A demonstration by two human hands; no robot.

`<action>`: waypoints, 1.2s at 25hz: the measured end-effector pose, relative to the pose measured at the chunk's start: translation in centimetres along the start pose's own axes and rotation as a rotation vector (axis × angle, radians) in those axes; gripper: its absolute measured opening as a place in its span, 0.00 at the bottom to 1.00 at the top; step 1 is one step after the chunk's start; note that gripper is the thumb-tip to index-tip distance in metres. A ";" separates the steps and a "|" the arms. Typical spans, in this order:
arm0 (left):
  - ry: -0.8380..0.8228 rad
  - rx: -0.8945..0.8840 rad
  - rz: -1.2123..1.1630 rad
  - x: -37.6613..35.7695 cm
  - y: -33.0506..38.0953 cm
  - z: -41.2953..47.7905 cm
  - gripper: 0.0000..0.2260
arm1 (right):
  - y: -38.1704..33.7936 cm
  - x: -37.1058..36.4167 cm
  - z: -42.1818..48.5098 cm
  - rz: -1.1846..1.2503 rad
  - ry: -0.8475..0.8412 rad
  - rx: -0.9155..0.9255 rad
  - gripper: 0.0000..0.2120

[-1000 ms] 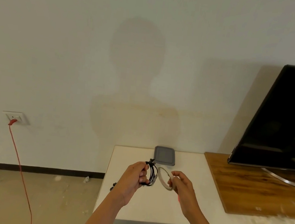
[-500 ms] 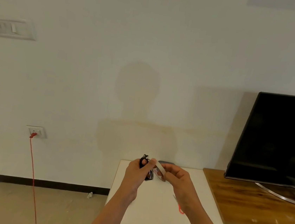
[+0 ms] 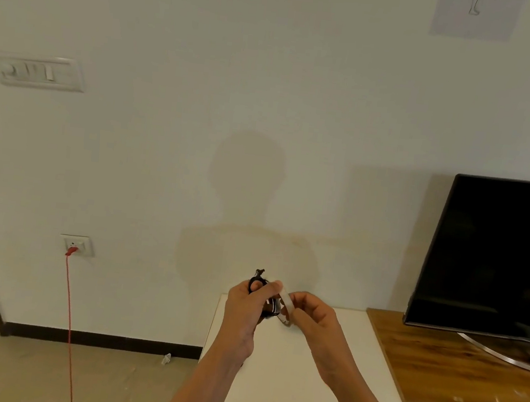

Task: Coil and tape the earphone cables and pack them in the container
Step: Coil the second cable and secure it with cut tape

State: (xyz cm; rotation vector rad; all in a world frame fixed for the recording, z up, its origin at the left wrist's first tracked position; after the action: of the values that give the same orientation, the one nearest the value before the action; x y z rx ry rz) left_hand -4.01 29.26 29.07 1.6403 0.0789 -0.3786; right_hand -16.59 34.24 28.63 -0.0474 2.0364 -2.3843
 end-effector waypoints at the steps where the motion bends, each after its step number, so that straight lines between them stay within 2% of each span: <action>1: -0.012 -0.019 0.011 0.0 0.3 -0.2 0.17 | -0.3 -0.1 -0.2 0.012 -0.010 0.013 0.05; 5: -0.126 -0.058 0.095 -0.2 1.2 -1.0 0.19 | -1.0 -0.4 -0.1 0.039 0.035 0.027 0.09; 7: -0.150 -0.052 0.066 -0.3 1.8 -1.5 0.12 | -1.6 -0.7 -0.1 0.025 0.025 0.035 0.08; 8: -0.138 -0.038 0.016 -0.2 2.2 -1.7 0.07 | -1.7 -0.9 -0.3 0.009 0.004 0.033 0.07; 11: -0.051 0.000 -0.069 0.8 2.6 -1.2 0.08 | -2.2 -1.7 -0.7 -0.034 -0.036 0.037 0.07; 13: -0.047 0.006 -0.073 0.9 2.7 -1.3 0.06 | -2.4 -1.8 -0.6 -0.052 -0.002 0.049 0.08; 18: 0.034 -0.042 -0.057 1.0 2.8 -1.6 0.15 | -3.2 -2.5 0.1 -0.038 0.017 0.066 0.09; 25: 0.083 0.001 -0.151 1.0 3.7 -1.9 0.05 | -2.7 -2.6 -0.9 -0.015 -0.062 0.096 0.13; 30: 0.081 0.088 -0.200 1.3 3.9 -1.6 0.10 | -2.6 -2.7 -1.7 -0.027 -0.022 0.123 0.11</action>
State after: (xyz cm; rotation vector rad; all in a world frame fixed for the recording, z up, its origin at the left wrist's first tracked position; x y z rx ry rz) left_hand -1.40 30.19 32.55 1.7402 0.2931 -0.4735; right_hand -13.90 36.36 30.85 -0.1009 1.8876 -2.5080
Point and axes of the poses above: each hand's wrist, its own z-axis towards the middle knuckle, its own x-axis out of the back of the hand, y = z × x, the point moved 3 cm from there along z, towards the middle knuckle, and after that the axes turned 6 degrees about -y, right-handed, at the moved point
